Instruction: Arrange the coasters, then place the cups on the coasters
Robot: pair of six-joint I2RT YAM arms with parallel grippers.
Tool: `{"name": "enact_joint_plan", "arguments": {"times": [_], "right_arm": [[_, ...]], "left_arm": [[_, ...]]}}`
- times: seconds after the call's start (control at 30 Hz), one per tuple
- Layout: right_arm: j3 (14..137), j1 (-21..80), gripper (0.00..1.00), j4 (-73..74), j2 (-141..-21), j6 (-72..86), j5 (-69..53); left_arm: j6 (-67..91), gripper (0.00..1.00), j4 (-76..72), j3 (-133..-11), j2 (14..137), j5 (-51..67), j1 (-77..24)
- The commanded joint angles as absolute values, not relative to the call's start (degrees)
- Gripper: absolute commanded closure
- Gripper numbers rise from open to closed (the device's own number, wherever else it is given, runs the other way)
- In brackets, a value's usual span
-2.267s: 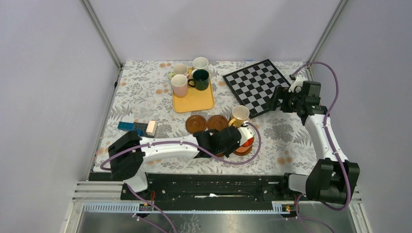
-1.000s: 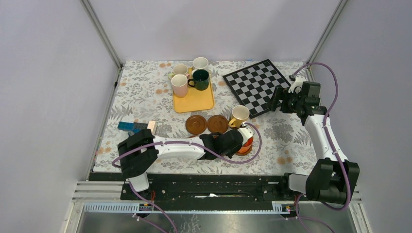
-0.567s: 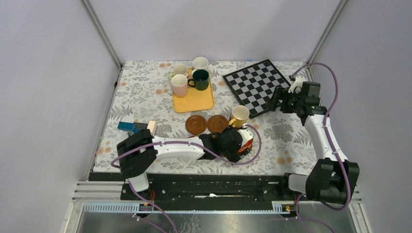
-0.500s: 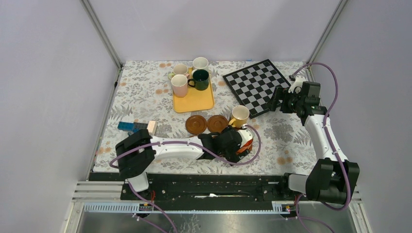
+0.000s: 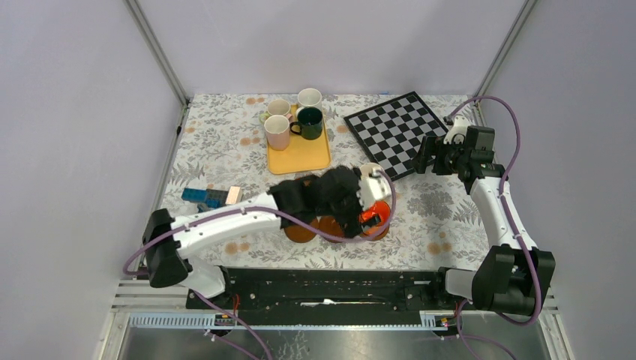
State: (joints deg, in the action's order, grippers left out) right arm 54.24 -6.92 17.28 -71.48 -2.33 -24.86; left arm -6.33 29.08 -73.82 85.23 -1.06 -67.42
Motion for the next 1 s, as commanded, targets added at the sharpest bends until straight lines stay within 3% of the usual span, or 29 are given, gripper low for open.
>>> {"name": "enact_joint_plan", "arguments": {"times": [0.0,0.23,0.37,0.63,0.97], "right_arm": [[56.10,-7.12,0.01,17.55,-70.46,-4.50,-26.86],[58.88,-7.13,0.00,20.47,-71.66,-6.06,-27.09],[59.45,-7.12,0.00,21.54,-71.35,-6.86,-28.44],[57.99,-7.12,0.00,21.13,-69.63,-7.07,-31.47],[56.98,-7.12,0.00,19.62,-71.19,-6.48,-33.73]], "left_arm": [[-9.60,0.01,31.31,-81.62,81.94,5.05,-58.90],[-6.51,0.01,31.67,-88.08,85.41,11.96,-41.03],[-14.64,0.01,34.06,-89.77,89.05,20.44,-31.45],[-27.18,0.01,32.16,-90.52,94.07,25.75,-15.66],[-25.90,0.05,33.15,-102.94,109.20,25.38,-5.37]]}}
